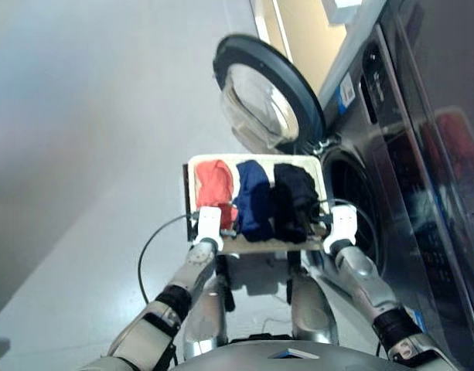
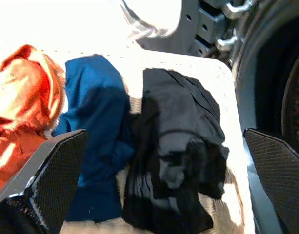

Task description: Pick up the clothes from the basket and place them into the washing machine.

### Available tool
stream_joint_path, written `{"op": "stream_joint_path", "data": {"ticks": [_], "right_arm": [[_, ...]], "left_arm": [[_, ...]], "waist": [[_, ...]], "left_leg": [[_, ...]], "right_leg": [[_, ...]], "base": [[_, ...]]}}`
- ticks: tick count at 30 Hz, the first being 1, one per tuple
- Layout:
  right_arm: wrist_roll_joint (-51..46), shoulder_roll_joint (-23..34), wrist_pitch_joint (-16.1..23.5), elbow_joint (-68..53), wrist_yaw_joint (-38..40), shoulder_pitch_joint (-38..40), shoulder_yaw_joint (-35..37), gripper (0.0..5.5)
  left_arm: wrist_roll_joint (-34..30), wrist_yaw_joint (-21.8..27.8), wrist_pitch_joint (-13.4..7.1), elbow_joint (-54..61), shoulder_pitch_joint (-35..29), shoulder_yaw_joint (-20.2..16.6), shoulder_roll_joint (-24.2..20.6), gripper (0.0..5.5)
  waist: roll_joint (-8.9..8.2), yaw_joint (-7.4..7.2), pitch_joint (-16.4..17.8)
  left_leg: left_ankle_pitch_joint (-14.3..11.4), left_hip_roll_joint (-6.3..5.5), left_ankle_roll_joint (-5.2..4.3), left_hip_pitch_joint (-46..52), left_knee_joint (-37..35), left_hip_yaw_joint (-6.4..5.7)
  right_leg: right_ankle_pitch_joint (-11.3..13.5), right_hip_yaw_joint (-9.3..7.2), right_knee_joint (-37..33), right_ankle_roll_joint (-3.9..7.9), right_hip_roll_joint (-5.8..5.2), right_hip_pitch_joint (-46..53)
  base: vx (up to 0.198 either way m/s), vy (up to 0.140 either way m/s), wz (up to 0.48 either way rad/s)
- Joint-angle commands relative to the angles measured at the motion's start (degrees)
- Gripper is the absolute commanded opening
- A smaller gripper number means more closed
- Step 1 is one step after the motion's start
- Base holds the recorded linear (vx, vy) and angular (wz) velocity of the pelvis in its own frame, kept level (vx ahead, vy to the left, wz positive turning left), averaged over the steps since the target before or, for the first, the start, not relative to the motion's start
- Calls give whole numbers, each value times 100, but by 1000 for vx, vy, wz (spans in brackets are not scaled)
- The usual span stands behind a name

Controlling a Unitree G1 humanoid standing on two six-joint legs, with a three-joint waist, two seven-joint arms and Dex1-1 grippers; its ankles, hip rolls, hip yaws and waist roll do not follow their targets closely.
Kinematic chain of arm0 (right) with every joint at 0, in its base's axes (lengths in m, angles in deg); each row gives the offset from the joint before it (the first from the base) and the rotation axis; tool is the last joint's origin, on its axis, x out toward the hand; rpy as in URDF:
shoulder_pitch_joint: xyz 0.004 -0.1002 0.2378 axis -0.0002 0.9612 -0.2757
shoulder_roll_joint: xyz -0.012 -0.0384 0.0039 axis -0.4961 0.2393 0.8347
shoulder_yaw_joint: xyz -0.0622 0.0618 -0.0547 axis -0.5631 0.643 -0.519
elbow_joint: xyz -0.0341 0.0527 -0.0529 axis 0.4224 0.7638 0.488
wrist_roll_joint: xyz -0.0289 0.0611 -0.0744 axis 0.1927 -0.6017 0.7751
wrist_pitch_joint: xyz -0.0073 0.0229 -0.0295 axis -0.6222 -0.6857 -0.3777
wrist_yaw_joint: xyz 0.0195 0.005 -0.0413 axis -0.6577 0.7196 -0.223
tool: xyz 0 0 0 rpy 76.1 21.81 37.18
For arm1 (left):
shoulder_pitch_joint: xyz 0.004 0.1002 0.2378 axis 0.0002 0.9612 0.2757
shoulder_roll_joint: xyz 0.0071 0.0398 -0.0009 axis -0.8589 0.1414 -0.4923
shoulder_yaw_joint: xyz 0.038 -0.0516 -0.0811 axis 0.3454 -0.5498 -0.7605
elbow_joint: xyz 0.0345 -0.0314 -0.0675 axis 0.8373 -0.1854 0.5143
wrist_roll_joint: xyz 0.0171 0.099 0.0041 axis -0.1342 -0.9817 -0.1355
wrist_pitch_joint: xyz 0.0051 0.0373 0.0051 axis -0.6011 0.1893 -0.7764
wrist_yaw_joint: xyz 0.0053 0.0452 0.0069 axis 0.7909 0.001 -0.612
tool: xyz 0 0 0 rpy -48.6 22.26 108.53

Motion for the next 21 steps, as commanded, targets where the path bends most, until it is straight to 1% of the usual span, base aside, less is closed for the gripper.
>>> {"op": "stream_joint_path", "data": {"ticks": [1, 2, 3, 4, 6, 10, 13, 18, 19, 21], "right_arm": [[111, 46, 564, -1116, 197, -161, -14, 550], [146, 52, 587, -1220, 203, -196, -74, 550], [207, 76, 597, -1363, 231, -248, -87, 550], [208, 78, 594, -1367, 232, -248, -86, 550], [250, 190, 672, -1772, 266, -328, -83, 550], [359, 253, 752, -2022, 399, -432, -192, 550], [400, 270, 796, -2076, 499, -498, -245, 550], [434, 335, 840, -2181, 497, -576, -284, 550], [434, 335, 840, -2181, 498, -579, -284, 550], [519, 321, 886, -2082, 610, -684, -287, 550]], "left_arm": [[4, -369, -277, 203, -268, -223, -41, 550], [-51, -445, -256, 37, -388, -255, -28, 550], [-113, -534, -248, -69, -488, -291, -33, 550], [-114, -534, -249, -73, -492, -293, -30, 550], [-132, -784, -232, -263, -731, -486, -54, 550], [-160, -1251, -215, -558, -1075, -747, -77, 550], [-203, -1429, -200, -688, -1263, -831, -144, 550], [-149, -1533, -171, -838, -1565, -962, -277, 550], [-149, -1532, -171, -838, -1567, -963, -278, 550], [-259, -1634, -170, -864, -1765, -980, -385, 550]], "waist": [[-268, -58, 138], [-289, -79, 180], [-304, -98, 241], [-298, -97, 241], [-338, -147, 349], [-395, -174, 434], [-441, -198, 434], [-488, -223, 434], [-487, -224, 434], [-505, -252, 434]], "left_leg": [[-500, 66, -82, -608, 1198, -323], [-527, 68, -82, -712, 1293, -329], [-555, 82, -78, -867, 1422, -358], [-591, 90, -79, -890, 1470, -362], [-672, 136, -76, -1369, 1842, -426], [-743, 190, -88, -1889, 2180, -471], [-779, 211, -84, -2236, 2383, -512], [-880, 247, -81, -2667, 2684, -563], [-882, 248, -81, -2673, 2689, -565], [-910, 260, -72, -2861, 2756, -538]], "right_leg": [[-93, -26, 182, -160, 408, -92], [-102, -33, 286, -173, 425, -212], [-113, -6, 408, -177, 430, -371], [-140, -6, 444, -177, 435, -389], [-185, -21, 767, -190, 436, -851], [-221, -13, 1067, -207, 455, -1363], [-234, -1, 1211, -207, 475, -1676], [-286, 36, 1435, -208, 502, -2106], [-287, 36, 1439, -208, 503, -2111], [-257, 80, 1437, -191, 508, -2317]], "base": [[-135, -38, 103], [-180, -45, 164], [-81, -13, 184], [-127, -22, 160], [-133, -27, 89], [-87, -9, 21], [-44, -4, -20], [-23, 1, -12], [0, 0, 0], [0, 0, 0]]}}
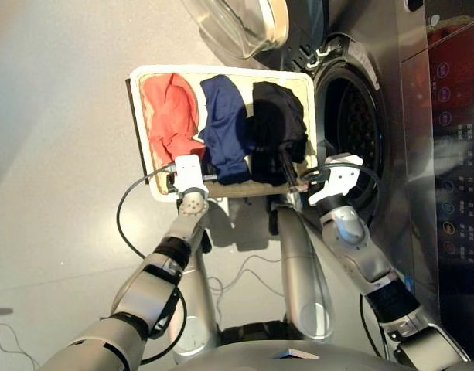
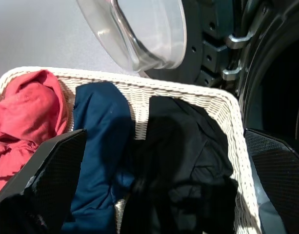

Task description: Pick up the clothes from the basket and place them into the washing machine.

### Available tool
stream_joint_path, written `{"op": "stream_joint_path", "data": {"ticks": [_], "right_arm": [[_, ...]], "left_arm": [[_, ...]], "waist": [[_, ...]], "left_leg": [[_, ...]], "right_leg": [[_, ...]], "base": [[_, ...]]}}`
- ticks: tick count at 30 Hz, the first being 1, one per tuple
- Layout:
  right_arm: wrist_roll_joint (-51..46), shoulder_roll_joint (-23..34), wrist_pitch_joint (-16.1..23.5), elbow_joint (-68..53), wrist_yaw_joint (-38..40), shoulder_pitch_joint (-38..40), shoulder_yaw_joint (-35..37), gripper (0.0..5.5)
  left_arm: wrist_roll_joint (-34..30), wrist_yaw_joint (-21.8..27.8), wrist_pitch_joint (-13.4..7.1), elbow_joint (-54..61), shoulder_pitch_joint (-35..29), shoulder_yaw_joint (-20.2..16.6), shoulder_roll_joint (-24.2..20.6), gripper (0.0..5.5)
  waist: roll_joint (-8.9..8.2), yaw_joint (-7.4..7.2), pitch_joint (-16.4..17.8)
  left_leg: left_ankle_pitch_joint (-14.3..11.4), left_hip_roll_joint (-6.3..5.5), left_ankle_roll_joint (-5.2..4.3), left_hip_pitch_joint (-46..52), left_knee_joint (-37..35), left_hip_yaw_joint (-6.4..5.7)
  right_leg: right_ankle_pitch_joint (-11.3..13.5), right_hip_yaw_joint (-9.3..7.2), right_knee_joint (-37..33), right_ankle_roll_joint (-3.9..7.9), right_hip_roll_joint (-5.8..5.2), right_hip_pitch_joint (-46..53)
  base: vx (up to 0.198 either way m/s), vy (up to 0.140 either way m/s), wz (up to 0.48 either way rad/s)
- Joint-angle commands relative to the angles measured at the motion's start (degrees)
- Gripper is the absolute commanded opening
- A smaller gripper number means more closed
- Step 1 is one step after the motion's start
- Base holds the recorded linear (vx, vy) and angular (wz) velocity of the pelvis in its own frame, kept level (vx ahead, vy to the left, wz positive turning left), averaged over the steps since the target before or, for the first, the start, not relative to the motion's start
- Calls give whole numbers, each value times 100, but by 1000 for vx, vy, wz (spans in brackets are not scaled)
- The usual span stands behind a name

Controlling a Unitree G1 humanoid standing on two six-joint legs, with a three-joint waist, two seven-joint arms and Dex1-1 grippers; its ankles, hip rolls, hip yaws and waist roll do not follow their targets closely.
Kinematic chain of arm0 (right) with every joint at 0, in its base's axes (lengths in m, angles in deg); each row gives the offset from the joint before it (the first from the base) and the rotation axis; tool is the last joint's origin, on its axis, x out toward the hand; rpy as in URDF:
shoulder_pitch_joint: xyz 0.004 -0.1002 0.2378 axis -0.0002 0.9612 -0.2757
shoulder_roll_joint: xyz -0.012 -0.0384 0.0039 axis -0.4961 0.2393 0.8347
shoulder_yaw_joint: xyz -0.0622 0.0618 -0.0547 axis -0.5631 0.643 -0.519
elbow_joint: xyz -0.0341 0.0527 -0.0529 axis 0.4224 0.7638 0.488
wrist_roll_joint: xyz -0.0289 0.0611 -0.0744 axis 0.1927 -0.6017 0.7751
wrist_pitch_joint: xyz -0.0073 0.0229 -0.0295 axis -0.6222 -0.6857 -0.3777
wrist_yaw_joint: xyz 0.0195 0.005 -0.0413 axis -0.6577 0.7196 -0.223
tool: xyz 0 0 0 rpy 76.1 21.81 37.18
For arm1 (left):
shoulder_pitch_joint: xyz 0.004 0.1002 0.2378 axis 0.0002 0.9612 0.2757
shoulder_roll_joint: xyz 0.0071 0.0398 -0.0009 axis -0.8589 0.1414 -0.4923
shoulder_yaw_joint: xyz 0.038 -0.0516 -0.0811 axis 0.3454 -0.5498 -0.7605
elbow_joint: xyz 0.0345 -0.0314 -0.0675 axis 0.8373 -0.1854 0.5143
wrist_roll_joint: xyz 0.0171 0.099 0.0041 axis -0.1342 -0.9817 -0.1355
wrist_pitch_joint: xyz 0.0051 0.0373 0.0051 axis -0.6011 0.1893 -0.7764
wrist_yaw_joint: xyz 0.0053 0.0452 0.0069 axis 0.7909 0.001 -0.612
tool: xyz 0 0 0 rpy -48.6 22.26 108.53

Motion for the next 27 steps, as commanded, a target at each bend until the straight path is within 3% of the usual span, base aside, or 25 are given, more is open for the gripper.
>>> {"op": "stream_joint_path", "data": {"ticks": [1, 7, 17, 22, 27], "right_arm": [[351, 215, 512, -579, 153, -246, -23, 550], [414, 187, 550, -533, 289, -363, 7, 550], [401, 320, 563, -559, 230, -357, -10, 550], [375, 339, 570, -538, 250, -426, 2, 550], [360, 380, 577, -583, 249, -403, -7, 550]], "left_arm": [[-201, -266, -166, -54, -326, -158, -273, 550], [35, -499, -272, -179, -791, -412, -422, 550], [160, -767, -365, -46, -1106, -614, -688, 550], [318, -788, -384, -114, -1196, -708, -771, 550], [685, -640, -391, -417, -1314, -815, -875, 550]], "waist": [[-114, -93, -64], [-145, -174, -64], [-139, -205, -64], [-143, -205, -64], [-193, -216, -64]], "left_leg": [[-687, -78, 202, -535, 1094, -155], [-690, -36, 203, -736, 1104, -55], [-746, -21, 188, -865, 1198, -46], [-807, -12, 185, -916, 1304, -79], [-963, 54, 161, -1016, 1716, -172]], "right_leg": [[189, 27, -530, 237, 236, 107], [239, 117, -581, 275, 259, -169], [203, 162, -536, 262, 295, -324], [149, 180, -448, 242, 309, -375], [-70, 156, 0, 181, 378, -465]], "base": [[0, 0, 0], [-2, 9, -15], [0, 0, 0], [0, 0, 0], [0, 0, 0]]}}
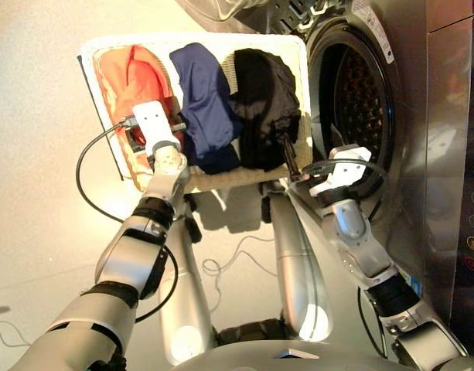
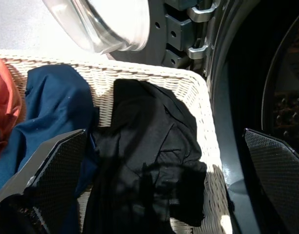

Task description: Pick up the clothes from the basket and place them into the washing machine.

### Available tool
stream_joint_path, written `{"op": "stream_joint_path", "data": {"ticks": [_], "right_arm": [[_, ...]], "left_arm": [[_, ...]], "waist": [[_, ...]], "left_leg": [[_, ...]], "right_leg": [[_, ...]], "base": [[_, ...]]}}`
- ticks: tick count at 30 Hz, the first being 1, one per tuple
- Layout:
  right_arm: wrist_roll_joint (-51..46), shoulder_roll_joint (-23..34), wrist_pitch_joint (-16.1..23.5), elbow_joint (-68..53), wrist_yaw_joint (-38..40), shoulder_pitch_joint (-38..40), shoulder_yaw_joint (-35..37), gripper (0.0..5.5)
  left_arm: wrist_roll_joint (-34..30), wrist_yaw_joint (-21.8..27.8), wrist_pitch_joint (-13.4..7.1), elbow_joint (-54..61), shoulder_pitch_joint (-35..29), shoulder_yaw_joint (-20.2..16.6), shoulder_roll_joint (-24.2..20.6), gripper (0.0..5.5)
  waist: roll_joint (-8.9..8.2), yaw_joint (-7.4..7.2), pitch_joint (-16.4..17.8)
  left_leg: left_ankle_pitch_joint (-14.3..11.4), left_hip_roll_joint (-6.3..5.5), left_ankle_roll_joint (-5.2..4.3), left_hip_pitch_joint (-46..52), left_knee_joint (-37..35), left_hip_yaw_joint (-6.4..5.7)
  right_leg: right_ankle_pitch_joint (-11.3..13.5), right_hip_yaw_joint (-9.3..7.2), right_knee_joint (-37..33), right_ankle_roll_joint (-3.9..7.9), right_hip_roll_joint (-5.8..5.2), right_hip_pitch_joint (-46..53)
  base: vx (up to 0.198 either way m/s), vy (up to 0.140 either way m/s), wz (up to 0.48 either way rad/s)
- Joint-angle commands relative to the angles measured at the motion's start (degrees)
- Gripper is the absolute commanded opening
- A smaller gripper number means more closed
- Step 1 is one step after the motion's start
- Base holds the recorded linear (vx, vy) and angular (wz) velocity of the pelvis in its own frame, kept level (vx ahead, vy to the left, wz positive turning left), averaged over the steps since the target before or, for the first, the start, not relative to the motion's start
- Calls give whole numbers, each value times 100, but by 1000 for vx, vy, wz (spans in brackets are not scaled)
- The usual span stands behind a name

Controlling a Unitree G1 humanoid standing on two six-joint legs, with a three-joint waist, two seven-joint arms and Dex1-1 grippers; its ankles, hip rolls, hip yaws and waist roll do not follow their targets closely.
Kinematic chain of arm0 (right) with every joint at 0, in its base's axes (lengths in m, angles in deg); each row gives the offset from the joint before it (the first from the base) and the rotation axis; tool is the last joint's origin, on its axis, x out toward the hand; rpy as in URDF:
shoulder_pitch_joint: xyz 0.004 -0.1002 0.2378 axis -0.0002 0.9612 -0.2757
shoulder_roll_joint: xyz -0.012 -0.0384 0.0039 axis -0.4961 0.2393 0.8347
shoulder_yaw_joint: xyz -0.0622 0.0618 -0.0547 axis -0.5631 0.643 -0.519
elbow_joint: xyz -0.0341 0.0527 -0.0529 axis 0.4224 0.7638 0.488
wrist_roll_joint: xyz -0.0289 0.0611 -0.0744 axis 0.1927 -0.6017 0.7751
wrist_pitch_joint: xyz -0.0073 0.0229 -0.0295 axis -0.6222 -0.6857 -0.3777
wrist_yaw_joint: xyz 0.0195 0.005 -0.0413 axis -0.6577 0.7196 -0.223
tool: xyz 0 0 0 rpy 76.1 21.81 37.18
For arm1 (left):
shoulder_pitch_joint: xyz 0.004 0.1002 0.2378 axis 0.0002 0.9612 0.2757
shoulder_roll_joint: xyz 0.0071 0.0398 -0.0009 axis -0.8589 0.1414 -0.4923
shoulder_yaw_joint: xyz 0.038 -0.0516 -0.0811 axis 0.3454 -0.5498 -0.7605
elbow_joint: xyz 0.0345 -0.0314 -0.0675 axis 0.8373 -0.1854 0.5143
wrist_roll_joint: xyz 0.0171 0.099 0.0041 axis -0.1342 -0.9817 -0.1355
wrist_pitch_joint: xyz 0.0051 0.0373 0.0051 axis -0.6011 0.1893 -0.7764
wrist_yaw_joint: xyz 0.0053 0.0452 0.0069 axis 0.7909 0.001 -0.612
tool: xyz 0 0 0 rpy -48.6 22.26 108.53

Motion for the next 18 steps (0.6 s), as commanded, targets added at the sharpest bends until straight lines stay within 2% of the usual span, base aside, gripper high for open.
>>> {"op": "stream_joint_path", "data": {"ticks": [1, 2, 3, 4, 5, 8, 15, 16, 17, 18], "right_arm": [[133, 376, 457, -578, -5, -133, -32, 550], [104, 390, 464, -598, -12, -117, -36, 550], [66, 417, 461, -619, -22, -90, -29, 550], [47, 428, 466, -643, -29, -82, -25, 550], [48, 430, 467, -652, -29, -88, -19, 550], [-24, 434, 471, -681, -40, -45, 0, 550], [-41, 459, 500, -699, -45, 12, 90, 550], [-41, 460, 499, -700, -45, 12, 90, 550], [-42, 465, 506, -685, -37, 28, 111, 550], [-46, 464, 514, -674, -33, 24, 122, 550]], "left_arm": [[249, 11, -259, -283, -234, -255, -283, 550], [349, 42, -249, -401, -277, -290, -299, 550], [432, 76, -232, -551, -302, -320, -333, 550], [451, 81, -230, -584, -322, -321, -346, 550], [453, 83, -235, -583, -333, -322, -350, 550], [431, 106, -192, -677, -312, -344, -408, 550], [491, 174, -151, -899, -403, -391, -473, 550], [491, 174, -151, -900, -404, -391, -473, 371], [494, 182, -151, -930, -391, -405, -473, 129], [482, 175, -163, -910, -391, -396, -467, 6]], "waist": [[-105, 26, -68], [-121, 25, -68], [-130, 35, -68], [-140, 36, -68], [-156, 23, -68], [-182, 32, -68], [-188, 6, -68], [-185, 4, -68], [-163, 23, -70], [-159, 21, -71]], "left_leg": [[-698, -41, 185, -327, 1211, -225], [-767, -14, 188, -365, 1342, -239], [-1043, 44, 166, -312, 1557, -296], [-1086, 56, 171, -352, 1655, -310], [-899, 48, 202, -459, 1618, -285], [-1014, 96, 216, -597, 1886, -297], [-993, 94, 205, -762, 1923, -363], [-993, 94, 205, -766, 1925, -366], [-1177, 109, 169, -679, 1965, -404], [-1140, 106, 163, -681, 1934, -403]], "right_leg": [[-138, -67, -154, 174, 246, 177], [-185, -68, -47, 161, 257, 144], [-423, -65, 165, 180, 276, 184], [-439, -66, 214, 177, 274, 158], [-257, -62, 142, 154, 265, 71], [-341, -46, 378, 162, 284, -60], [-341, -95, 409, 151, 248, -208], [-341, -98, 410, 151, 247, -210], [-530, -127, 495, 177, 245, -140], [-502, -128, 479, 175, 242, -146]], "base": [[0, 0, 0], [102, 2, -16], [103, 0, -37], [0, 0, 0], [-98, -4, -70], [-33, 1, -15], [0, 0, 0], [85, 6, 23], [78, 9, 23], [0, 0, 0]]}}
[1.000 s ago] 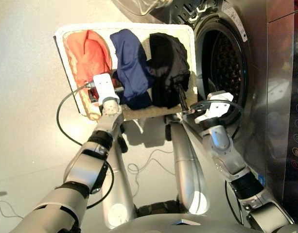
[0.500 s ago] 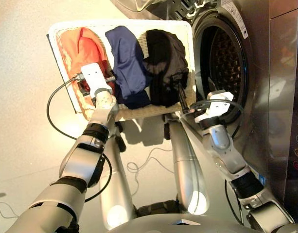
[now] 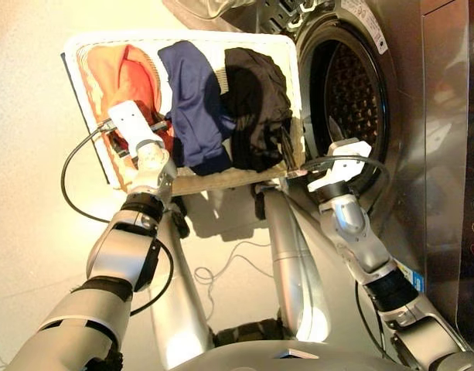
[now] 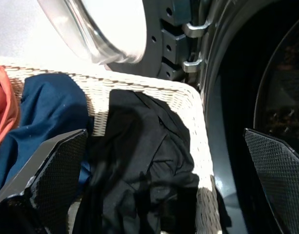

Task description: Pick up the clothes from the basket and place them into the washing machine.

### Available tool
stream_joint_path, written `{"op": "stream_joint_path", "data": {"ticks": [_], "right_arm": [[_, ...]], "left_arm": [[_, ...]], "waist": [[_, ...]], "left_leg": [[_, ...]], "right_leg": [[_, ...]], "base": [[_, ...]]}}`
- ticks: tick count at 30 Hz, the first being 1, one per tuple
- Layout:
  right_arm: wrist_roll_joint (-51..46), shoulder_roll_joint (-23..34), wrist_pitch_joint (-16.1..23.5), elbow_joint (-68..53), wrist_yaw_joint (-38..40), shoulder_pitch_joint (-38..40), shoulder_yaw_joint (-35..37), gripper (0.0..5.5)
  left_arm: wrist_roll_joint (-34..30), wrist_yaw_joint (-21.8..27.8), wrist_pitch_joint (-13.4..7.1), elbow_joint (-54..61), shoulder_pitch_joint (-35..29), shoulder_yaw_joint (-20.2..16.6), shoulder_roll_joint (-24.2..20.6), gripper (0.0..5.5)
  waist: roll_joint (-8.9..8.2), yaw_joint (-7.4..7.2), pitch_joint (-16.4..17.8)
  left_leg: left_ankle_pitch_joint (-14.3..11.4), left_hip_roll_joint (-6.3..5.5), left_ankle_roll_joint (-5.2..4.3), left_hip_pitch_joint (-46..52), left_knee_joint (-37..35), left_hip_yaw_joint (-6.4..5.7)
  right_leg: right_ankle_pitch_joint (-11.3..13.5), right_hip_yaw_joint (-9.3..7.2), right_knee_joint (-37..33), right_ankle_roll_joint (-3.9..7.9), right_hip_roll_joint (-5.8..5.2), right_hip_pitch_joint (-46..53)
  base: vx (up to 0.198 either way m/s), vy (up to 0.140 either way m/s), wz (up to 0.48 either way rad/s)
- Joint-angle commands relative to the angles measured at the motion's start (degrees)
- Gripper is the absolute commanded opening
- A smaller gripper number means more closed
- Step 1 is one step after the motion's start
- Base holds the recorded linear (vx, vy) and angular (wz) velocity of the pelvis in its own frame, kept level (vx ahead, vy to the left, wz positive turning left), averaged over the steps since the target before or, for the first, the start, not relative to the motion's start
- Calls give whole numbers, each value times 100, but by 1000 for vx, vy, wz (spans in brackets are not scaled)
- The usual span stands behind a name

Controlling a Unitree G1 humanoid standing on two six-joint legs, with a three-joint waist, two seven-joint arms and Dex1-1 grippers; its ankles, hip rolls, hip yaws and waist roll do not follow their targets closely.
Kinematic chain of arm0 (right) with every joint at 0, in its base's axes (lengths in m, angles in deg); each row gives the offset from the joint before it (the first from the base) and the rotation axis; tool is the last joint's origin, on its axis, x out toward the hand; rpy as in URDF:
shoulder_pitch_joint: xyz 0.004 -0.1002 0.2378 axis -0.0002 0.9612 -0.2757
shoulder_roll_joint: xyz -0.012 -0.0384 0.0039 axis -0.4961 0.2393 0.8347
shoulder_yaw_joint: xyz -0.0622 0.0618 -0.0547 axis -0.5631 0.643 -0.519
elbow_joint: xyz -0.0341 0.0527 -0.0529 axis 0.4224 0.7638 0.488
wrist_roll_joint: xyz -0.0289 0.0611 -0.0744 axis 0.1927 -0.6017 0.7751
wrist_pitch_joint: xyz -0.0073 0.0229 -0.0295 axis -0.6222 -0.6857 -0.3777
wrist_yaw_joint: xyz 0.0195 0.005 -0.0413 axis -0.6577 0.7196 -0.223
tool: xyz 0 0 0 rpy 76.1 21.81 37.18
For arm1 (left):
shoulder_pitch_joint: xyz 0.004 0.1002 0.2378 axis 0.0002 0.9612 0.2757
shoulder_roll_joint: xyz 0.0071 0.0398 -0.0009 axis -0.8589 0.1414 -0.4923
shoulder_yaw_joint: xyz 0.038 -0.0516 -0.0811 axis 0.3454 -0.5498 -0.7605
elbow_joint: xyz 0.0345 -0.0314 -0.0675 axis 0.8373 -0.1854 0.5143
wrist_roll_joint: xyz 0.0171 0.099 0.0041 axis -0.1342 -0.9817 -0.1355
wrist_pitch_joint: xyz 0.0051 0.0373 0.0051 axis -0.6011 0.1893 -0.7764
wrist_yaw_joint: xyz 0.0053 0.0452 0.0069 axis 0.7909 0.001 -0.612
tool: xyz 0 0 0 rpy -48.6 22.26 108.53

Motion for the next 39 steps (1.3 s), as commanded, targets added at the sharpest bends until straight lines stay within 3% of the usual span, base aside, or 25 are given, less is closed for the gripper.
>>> {"op": "stream_joint_path", "data": {"ticks": [1, 2, 6, 7, 12, 13, 16, 18, 23, 26, 27, 32, 35, 39], "right_arm": [[-44, 491, 417, -652, -2, 56, 142, 550], [-45, 491, 416, -647, -2, 58, 140, 550], [-119, 465, 415, -566, -7, 41, 144, 550], [-168, 456, 373, -489, -28, 51, 134, 550], [-148, 407, 301, -193, 34, 104, 221, 550], [-121, 387, 250, -13, 42, 115, 298, 550], [-112, 358, 195, 175, 38, 112, 364, 550], [-65, 359, 84, 393, -39, 81, 402, 550], [-15, 448, -168, 725, -315, -62, 371, 550], [117, 561, -282, 675, -586, -87, 303, 550], [291, 714, -431, 558, -784, -142, 224, 550], [400, 883, -608, 155, -1198, -366, 128, 550], [690, 990, -703, -15, -1369, -751, -55, 550], [1117, 1032, -850, -197, -1410, -1302, -265, 550]], "left_arm": [[28, -65, -145, -289, -138, -188, -184, 0], [27, -66, -142, -291, -134, -188, -181, 0], [-11, -93, -198, -91, -62, -151, -93, 0], [-91, -100, -230, 193, 43, -70, -51, 0], [-668, -134, -300, 1367, 637, 212, 65, 0], [-990, -69, -354, 2151, 1092, 359, 139, 0], [-1224, 63, -418, 2891, 1516, 422, 187, 0], [-1433, 341, -485, 3776, 1988, 505, 207, 0], [-1607, 1120, -567, 5113, 2474, 704, -57, 0], [-1503, 1560, -626, 5655, 2627, 736, -285, 0], [-1206, 1971, -658, 6191, 2772, 767, -463, 0], [-703, 2721, -571, 7087, 2810, 1032, -808, 0], [-404, 3067, -493, 7386, 2725, 1232, -947, 0], [193, 3647, -230, 7741, 2657, 1686, -1274, 0]], "waist": [[21, -12, -39], [41, 2, -42], [65, 25, -44], [67, 35, -39], [142, 116, -39], [216, 180, -38], [274, 243, -38], [364, 317, -38], [546, 458, -39], [581, 485, -39], [621, 519, -39], [697, 536, -39], [753, 544, -50], [843, 529, -130]], "left_leg": [[-374, -123, 239, -168, 616, -194], [-573, -110, 210, -77, 664, -215], [-489, -145, 200, -33, 545, -214], [-227, -188, 219, -35, 327, -162], [13, -312, 207, 306, -283, -50], [144, -426, 208, 561, -683, 2], [298, -539, 221, 906, -1141, 90], [463, -709, 261, 1362, -1664, 147], [661, -932, 304, 2166, -2370, 174], [705, -967, 320, 2346, -2430, 166], [636, -958, 329, 2489, -2382, 179], [583, -931, 336, 2694, -2340, 199], [570, -920, 334, 2842, -2368, 237], [603, -915, 350, 2882, -2370, 252]], "right_leg": [[79, -137, -522, 174, 92, 237], [-111, -142, -440, 198, 102, 306], [-26, -137, -535, 200, 94, 353], [236, -141, -752, 183, 57, 353], [448, -136, -1237, 206, -4, 668], [579, -151, -1562, 235, -45, 894], [714, -130, -1898, 273, -88, 1187], [861, -108, -2319, 343, -153, 1595], [1016, -64, -2844, 439, -265, 2344], [1024, -60, -2881, 436, -275, 2532], [963, -45, -2862, 431, -279, 2696], [940, 22, -2853, 426, -269, 2890], [915, 68, -2883, 424, -266, 3028], [937, 109, -2897, 415, -255, 3061]], "base": [[0, 0, 0], [0, 0, 0], [-9, 8, 4], [-113, 16, 24], [-23, 5, 12], [0, 0, 0], [26, 48, -18], [56, 77, -14], [61, 50, 21], [18, 11, 9], [0, 0, 0], [0, 0, 0], [0, 0, 0], [0, 0, 0]]}}
